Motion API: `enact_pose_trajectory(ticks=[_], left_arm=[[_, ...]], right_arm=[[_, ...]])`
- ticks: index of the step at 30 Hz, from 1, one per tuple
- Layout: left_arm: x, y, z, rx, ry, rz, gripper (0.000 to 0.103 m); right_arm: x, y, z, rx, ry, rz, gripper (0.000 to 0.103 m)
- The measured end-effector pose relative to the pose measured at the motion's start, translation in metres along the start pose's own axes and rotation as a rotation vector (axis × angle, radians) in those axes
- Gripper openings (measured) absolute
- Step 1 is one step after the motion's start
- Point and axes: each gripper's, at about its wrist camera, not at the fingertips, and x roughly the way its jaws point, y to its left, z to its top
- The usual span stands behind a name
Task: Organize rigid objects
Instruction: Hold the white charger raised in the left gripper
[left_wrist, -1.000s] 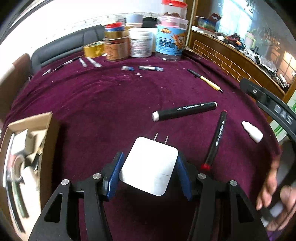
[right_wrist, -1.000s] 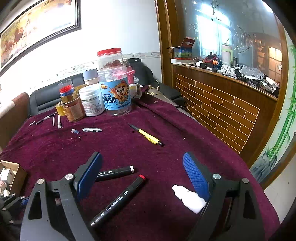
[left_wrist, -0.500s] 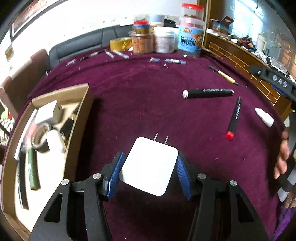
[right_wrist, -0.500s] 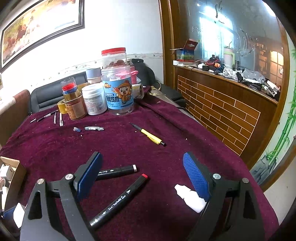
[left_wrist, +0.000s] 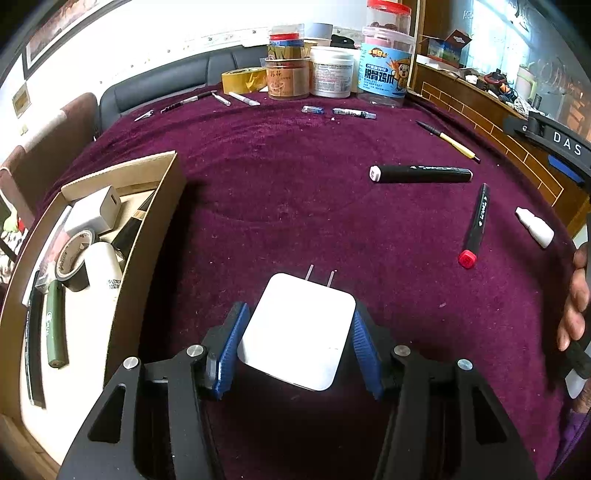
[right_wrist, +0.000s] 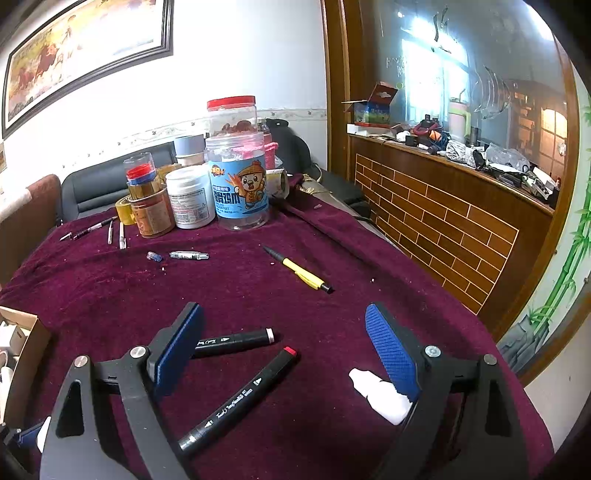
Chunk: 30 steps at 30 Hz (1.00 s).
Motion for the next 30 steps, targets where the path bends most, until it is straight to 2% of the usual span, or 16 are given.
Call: enact_pose_trajectory(ticks=[30], left_arm=[[0.0002,-0.0003,-0.0012,-0.001,-0.014,0.001,0.049]], right_arm=[[0.002,0.0037,-0.0011,-0.035,0.003,-0.045,0.09]])
